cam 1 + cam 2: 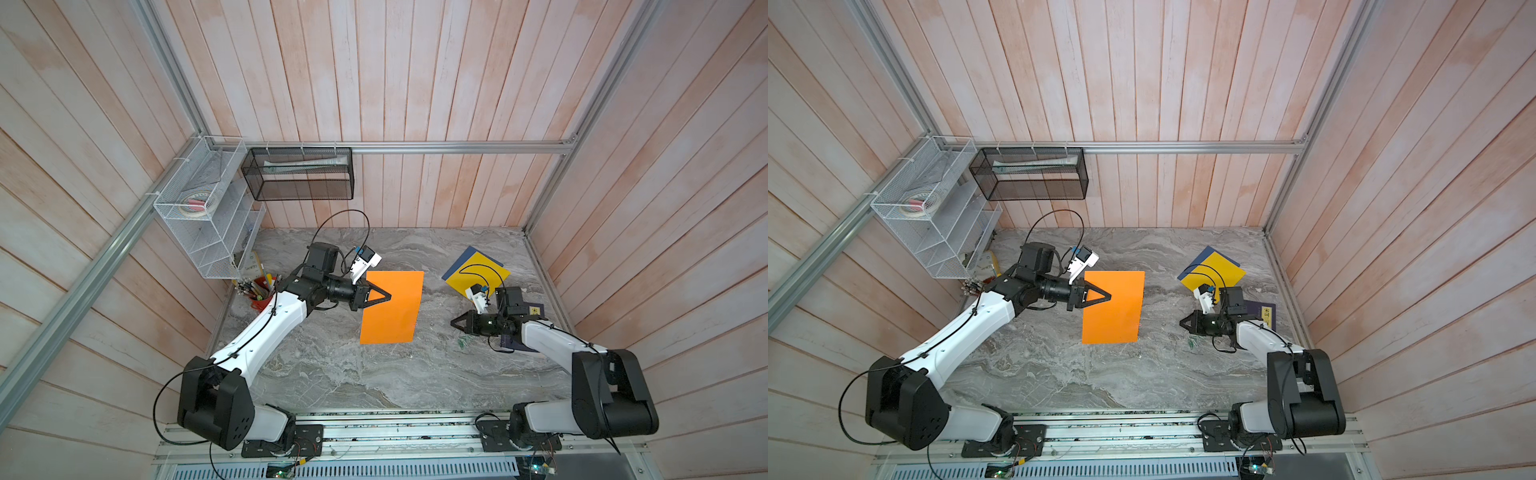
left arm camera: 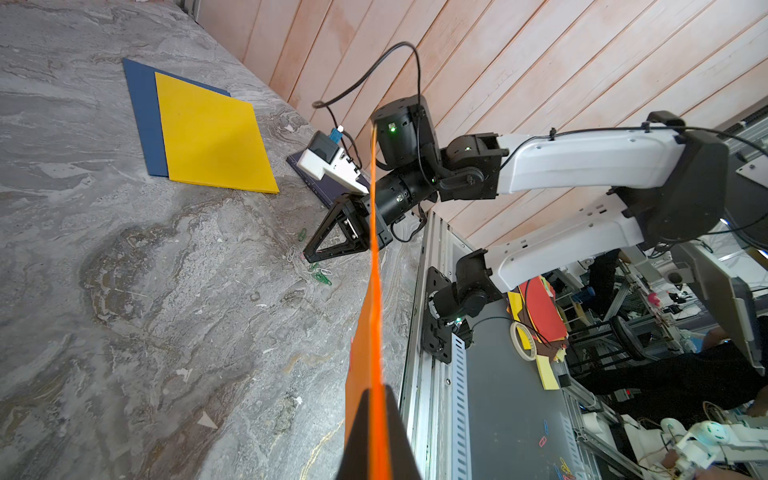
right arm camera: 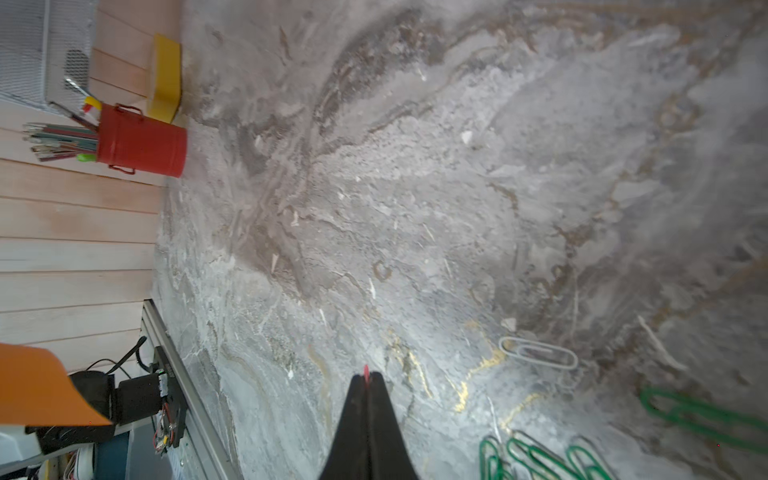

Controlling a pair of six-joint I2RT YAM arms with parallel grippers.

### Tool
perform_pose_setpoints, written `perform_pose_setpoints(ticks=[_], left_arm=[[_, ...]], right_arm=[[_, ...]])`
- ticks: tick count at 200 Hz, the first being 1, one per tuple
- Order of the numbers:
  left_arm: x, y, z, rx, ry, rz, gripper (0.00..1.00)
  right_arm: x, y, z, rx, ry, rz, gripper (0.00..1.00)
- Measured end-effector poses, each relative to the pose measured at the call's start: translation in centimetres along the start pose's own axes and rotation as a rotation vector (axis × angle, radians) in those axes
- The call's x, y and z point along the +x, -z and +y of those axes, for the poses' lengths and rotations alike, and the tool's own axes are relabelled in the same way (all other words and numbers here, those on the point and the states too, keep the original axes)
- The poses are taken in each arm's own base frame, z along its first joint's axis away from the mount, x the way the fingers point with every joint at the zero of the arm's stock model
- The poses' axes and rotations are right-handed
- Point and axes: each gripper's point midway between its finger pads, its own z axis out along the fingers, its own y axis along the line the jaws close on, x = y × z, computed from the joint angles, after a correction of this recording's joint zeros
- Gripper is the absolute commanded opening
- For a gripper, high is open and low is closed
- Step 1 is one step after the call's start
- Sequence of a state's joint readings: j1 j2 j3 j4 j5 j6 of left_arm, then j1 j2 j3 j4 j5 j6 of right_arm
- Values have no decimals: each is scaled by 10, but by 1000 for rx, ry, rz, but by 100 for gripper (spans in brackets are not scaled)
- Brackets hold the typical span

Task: Unclip the paperclips from the documents
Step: Place the paper clip at the center of the board.

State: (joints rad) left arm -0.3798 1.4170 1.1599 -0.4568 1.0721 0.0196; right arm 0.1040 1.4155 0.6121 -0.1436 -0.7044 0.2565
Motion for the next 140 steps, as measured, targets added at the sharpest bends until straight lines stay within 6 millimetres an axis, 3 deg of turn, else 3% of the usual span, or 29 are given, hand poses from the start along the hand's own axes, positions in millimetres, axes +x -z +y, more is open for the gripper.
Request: perform_pose_setpoints(ticks=[47,140], left_arm=[[0,0,0,-1,-3,0,0],[0,0,1,-4,-3,0,0]], right_arm=[[6,-9,-19,68,-47,46,6],[6,-21,-32,128,-48,94,11]])
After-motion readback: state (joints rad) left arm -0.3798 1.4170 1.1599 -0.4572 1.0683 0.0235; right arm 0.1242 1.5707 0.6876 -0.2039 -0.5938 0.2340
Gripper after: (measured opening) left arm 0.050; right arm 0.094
